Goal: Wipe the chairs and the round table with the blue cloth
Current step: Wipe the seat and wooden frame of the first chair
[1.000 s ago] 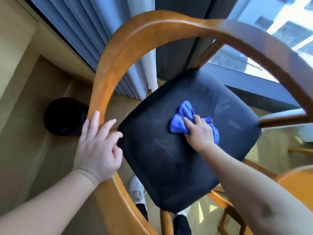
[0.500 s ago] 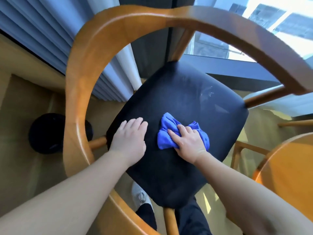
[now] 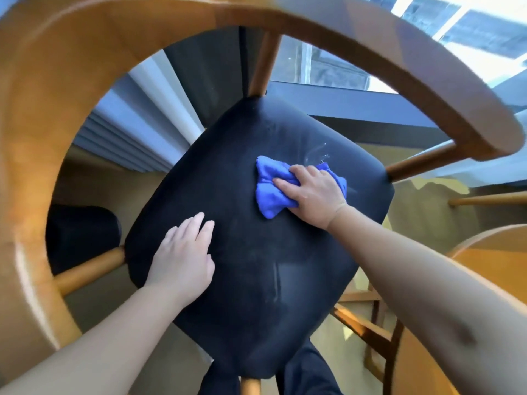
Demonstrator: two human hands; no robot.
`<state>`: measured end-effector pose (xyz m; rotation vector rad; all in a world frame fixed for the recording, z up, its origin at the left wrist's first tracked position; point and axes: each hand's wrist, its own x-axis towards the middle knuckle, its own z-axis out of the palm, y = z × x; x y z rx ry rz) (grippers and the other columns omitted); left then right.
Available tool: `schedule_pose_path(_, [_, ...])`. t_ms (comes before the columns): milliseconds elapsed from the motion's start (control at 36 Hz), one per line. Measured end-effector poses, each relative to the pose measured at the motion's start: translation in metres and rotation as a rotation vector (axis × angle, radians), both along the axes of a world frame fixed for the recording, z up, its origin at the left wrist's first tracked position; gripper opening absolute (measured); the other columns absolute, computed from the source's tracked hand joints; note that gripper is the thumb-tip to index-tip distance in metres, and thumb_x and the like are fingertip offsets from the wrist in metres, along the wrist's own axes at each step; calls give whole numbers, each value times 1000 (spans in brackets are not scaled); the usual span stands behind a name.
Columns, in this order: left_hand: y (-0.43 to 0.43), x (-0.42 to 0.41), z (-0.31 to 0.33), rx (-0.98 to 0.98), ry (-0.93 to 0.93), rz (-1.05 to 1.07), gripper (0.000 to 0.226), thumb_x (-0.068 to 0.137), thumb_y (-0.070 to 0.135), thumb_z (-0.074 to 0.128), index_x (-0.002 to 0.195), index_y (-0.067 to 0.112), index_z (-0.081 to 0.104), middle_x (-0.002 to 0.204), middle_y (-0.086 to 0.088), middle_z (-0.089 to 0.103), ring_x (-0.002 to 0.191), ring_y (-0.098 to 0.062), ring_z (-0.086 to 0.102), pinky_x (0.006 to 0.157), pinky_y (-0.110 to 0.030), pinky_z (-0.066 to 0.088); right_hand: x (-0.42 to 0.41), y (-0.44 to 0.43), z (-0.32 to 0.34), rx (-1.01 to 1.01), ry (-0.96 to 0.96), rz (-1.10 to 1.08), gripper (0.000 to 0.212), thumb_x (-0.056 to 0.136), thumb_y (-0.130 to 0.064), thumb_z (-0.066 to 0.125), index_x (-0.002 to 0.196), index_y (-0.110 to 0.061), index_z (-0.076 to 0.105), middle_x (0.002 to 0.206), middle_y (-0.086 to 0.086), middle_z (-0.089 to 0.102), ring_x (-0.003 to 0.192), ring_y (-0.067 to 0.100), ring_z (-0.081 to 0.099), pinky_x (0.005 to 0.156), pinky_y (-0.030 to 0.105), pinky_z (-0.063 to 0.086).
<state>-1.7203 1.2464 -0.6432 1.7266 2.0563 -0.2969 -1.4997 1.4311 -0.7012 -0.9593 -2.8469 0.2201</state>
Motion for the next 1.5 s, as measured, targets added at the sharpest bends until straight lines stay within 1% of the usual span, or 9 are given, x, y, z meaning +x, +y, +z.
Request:
schedule_pose_path(306, [-11, -10, 1, -19, 16, -3, 61, 74, 12, 68, 132, 7, 51, 140, -11, 46, 129, -28, 43, 107, -46, 35, 16, 87, -2, -69, -156, -404, 44, 78, -34, 62, 122, -28, 60, 114, 16, 56, 94, 39, 55, 77, 45, 41])
schedule_pose_path(444, [-7, -12, -7, 6, -7, -23, 61, 75, 12, 66, 133, 7, 50, 142, -11, 45, 131, -28, 41, 108, -45, 33, 29, 130, -2, -252, -279, -818, 30, 80, -40, 54, 105, -24, 55, 110, 13, 60, 102, 35, 58, 75, 37, 38])
schedule_pose_path(694, [7, 4, -27, -112, -37, -170, 69, 94, 36, 45, 149, 28, 5, 158, 7, -7, 144, -20, -5, 116, -41, 2, 45, 86, 3, -190, -133, -614, 35, 75, -37, 63, 108, -30, 56, 110, 4, 55, 105, 30, 54, 77, 35, 41])
schedule_pose_path(806, [21, 13, -24, -41, -42, -210, 65, 94, 34, 43, 149, 27, 9, 158, 5, 0, 144, -18, 1, 116, -39, 4, 42, 45, 3, -115, -104, -599, 46, 73, -33, 66, 118, -27, 59, 110, 8, 56, 101, 33, 57, 71, 37, 43])
schedule_pose_path(944, [38, 19, -13, -12, -53, -243, 66, 90, 26, 47, 149, 21, 18, 157, 0, 12, 143, -20, 12, 115, -40, 12, 39, -44, 3, -61, 32, -615, 46, 61, -21, 76, 107, -17, 71, 90, 15, 62, 67, 36, 60, 58, 36, 46])
schedule_pose_path(1139, [49, 17, 1, -10, -18, -311, 67, 89, 26, 46, 149, 19, 17, 157, 0, 12, 142, -21, 14, 115, -39, 13, 44, -162, 5, -112, 61, -558, 39, 62, -18, 69, 101, -16, 74, 97, 18, 67, 68, 35, 63, 64, 37, 54])
schedule_pose_path(1278, [49, 16, 6, 12, -35, -345, 66, 88, 21, 50, 148, 17, 23, 156, -2, 19, 142, -21, 18, 115, -41, 15, 56, -126, 28, -142, 142, -619, 47, 48, -14, 83, 95, -17, 76, 92, 12, 69, 65, 32, 65, 52, 30, 50])
schedule_pose_path(1361, [48, 17, 9, 30, -58, -335, 65, 86, 18, 53, 146, 15, 29, 154, -4, 25, 140, -24, 23, 114, -43, 17, 73, -79, 42, -132, 179, -707, 49, 59, -19, 76, 108, -17, 73, 105, 14, 66, 81, 35, 65, 63, 37, 52])
schedule_pose_path(1500, [52, 22, 8, 27, -44, -357, 66, 88, 21, 49, 148, 17, 23, 156, -2, 19, 142, -22, 18, 115, -41, 13, 98, 13, 43, -180, 19, -867, 53, 70, -22, 66, 123, -23, 62, 120, 12, 59, 99, 39, 58, 78, 43, 48])
